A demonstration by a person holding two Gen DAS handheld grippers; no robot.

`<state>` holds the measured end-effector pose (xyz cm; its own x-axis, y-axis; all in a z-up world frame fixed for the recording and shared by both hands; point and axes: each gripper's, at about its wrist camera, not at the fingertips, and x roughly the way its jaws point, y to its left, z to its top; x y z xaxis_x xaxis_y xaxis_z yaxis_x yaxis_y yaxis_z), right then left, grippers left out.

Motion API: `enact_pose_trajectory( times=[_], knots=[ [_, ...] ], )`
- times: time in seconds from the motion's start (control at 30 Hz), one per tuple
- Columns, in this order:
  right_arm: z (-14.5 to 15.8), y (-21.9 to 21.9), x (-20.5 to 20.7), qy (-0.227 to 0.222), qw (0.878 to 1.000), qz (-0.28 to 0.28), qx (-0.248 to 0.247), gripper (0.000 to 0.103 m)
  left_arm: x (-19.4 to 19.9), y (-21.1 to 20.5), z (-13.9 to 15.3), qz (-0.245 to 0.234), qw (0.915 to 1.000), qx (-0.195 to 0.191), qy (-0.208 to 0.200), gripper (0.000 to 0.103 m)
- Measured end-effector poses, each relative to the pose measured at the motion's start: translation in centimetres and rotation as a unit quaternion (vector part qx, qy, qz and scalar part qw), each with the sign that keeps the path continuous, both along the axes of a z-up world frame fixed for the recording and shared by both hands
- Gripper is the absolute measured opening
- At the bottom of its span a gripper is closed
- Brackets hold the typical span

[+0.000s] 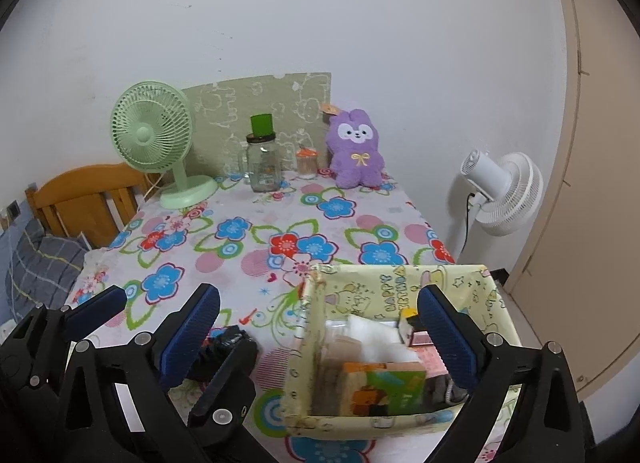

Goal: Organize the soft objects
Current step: 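Withdraw both open tools from the basket back over the bed, then move the right tool down to the black plastic bag roll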

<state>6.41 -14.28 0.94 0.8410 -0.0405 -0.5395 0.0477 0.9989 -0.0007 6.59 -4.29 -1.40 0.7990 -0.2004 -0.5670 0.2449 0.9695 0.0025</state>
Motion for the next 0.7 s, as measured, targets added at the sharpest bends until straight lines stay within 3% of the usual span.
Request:
enact_pose_trajectory(
  times=[0.7],
  knots=[
    [-1.9,6.3,1.4,0.015,0.999,0.04,0.01,0.103,0.5,6.2,-1.7,0.049,0.9986,0.018,0.011,0.103]
  ],
)
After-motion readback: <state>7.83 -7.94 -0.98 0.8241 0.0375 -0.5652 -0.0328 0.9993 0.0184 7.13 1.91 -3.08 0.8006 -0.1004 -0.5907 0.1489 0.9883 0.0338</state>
